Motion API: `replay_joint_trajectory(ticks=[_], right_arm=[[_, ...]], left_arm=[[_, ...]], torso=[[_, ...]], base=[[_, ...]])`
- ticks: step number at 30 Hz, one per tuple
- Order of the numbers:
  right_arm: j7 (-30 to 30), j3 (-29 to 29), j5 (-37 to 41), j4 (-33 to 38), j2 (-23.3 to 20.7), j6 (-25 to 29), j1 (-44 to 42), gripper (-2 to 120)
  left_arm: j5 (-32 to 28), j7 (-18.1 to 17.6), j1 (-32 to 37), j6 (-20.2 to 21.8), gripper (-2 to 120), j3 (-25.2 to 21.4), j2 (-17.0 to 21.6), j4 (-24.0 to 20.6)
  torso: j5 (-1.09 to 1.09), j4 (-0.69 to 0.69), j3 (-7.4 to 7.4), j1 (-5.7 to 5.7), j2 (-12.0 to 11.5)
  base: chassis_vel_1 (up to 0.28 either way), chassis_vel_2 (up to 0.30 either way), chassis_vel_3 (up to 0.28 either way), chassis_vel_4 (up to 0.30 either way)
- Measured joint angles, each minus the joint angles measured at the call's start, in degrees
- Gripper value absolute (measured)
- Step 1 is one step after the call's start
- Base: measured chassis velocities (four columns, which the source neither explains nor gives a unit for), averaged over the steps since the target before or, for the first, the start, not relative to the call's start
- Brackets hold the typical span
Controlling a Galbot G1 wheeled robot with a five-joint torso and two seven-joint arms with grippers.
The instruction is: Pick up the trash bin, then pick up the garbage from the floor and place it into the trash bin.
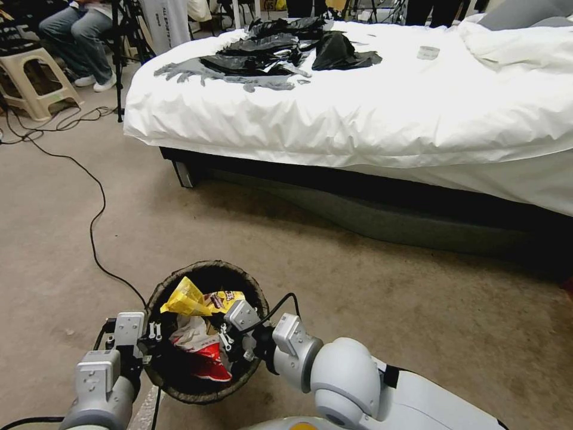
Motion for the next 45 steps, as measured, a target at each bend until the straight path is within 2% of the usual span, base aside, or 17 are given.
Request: replay_joint_trajectory(ticks=[1, 2, 5, 7, 9, 10, 12, 14, 16, 17, 21, 24, 32, 34, 42, 44, 45], right_arm=[[0.5, -0.2, 0.1, -0.1, 0.2, -0.2, 0.1, 14], [0.5, -0.2, 0.1, -0.1, 0.2, -0.2, 0.1, 14], [1.3, -0.7, 0.4, -0.3, 0.4, -0.8, 0.3, 27], [1.5, -0.7, 0.5, -0.3, 0.5, -0.9, 0.4, 30], [1.7, -0.8, 0.7, -0.3, 0.5, -1.0, 0.5, 40], [1.7, -0.8, 0.7, -0.3, 0.5, -1.0, 0.5, 40], [1.9, -0.8, 0.8, -0.2, 0.4, -1.1, 0.5, 52], [1.9, -0.8, 0.9, 0.1, 0.4, -1.2, 0.5, 55], [2.2, -0.8, 1.2, 0.6, 0.4, -1.3, 0.5, 67], [2.2, -0.8, 1.2, 0.6, 0.4, -1.3, 0.5, 67], [2.5, -0.6, 1.6, 1.5, 0.2, -1.5, 0.6, 80], [2.7, 0.2, 2.0, 2.8, -0.2, -1.6, 0.5, 95], [2.8, 5.0, 4.0, 6.7, -1.3, -0.7, 0.1, 100], [1.7, 10.3, 5.4, 9.5, -3.0, 2.3, -1.0, 100], [2.4, 18.7, 6.9, 15.2, -7.0, 9.0, -4.2, 100], [3.7, 24.0, 5.8, 16.8, -7.5, 11.1, -8.1, 100], [3.7, 24.0, 5.8, 16.8, -7.5, 11.1, -8.1, 100]], left_arm=[[0.0, 0.0, 0.0, 0.0, 0, 0.0, 0.0, 0.0], [0.0, 0.0, 0.0, 0.0, 0, 0.0, 0.0, 0.0], [0.0, 0.1, -0.1, 0.0, 0, 0.0, 0.1, 0.0], [0.0, 0.1, -0.1, 0.1, 0, 0.0, 0.1, 0.0], [0.0, 0.1, -0.1, 0.1, 0, 0.0, 0.1, 0.0], [0.0, 0.1, -0.1, 0.1, 0, 0.0, 0.1, 0.0], [0.0, 0.1, -0.1, 0.1, 0, 0.0, 0.1, 0.0], [0.0, 0.1, -0.1, 0.1, 0, 0.0, 0.1, 0.0], [0.0, 0.1, -0.1, 0.1, 0, 0.0, 0.1, 0.0], [0.0, 0.1, -0.1, 0.1, 0, 0.0, 0.1, 0.0], [0.0, 0.1, -0.1, 0.1, 0, -0.1, 0.1, 0.0], [0.0, 0.1, -0.1, 0.1, 0, -0.1, 0.1, 0.0], [-0.1, 0.1, -0.1, 0.2, 0, -0.1, 0.1, 0.0], [-0.1, 0.1, -0.1, 0.2, 0, -0.2, 0.0, 0.0], [-0.1, 0.0, -0.2, 0.1, 0, -0.1, 0.0, 0.0], [-0.1, 0.0, -0.2, 0.0, 0, -0.1, 0.1, 0.0], [-0.1, 0.0, -0.2, 0.0, 0, -0.1, 0.1, 0.0]], torso=[[0.00, 0.00, 0.00, 0.00, 0.0], [0.00, 0.00, 0.00, 0.00, 0.0], [0.00, 0.00, 0.00, 0.00, 0.0], [0.00, 0.00, 0.00, 0.00, 0.0], [0.00, 0.00, 0.00, 0.00, 0.0], [0.00, 0.00, 0.00, 0.00, 0.0], [0.00, 0.00, 0.00, 0.00, 0.0], [0.00, 0.00, 0.00, 0.00, 0.0], [0.00, 0.00, 0.00, 0.00, 0.0], [0.00, 0.00, 0.00, 0.00, 0.0], [0.00, 0.00, 0.00, 0.00, 0.0], [0.00, 0.00, 0.00, 0.00, 0.0], [0.00, 0.00, 0.00, 0.00, 0.0], [0.01, 0.00, 0.00, 0.00, 0.0], [-0.01, 0.00, 0.00, 0.00, 0.0], [0.00, 0.00, 0.00, 0.00, 0.0], [0.00, 0.00, 0.00, 0.00, 0.0]], base=[[0.000, 0.000, 0.000, 0.000], [0.000, 0.000, 0.000, 0.000], [0.000, 0.000, 0.000, 0.000], [0.000, 0.000, 0.000, 0.000], [0.000, 0.000, 0.000, 0.000], [0.000, 0.000, 0.000, 0.000], [0.000, 0.000, 0.000, 0.000], [0.000, 0.000, 0.000, 0.000], [0.000, 0.000, 0.000, 0.000], [0.000, 0.000, 0.000, 0.000], [0.000, 0.000, 0.000, 0.000], [0.000, 0.000, 0.000, 0.000], [0.000, 0.000, 0.000, 0.000], [0.000, 0.000, 0.000, 0.000], [0.000, 0.000, 0.000, 0.000], [0.000, 0.000, 0.000, 0.000], [0.000, 0.000, 0.000, 0.000]])
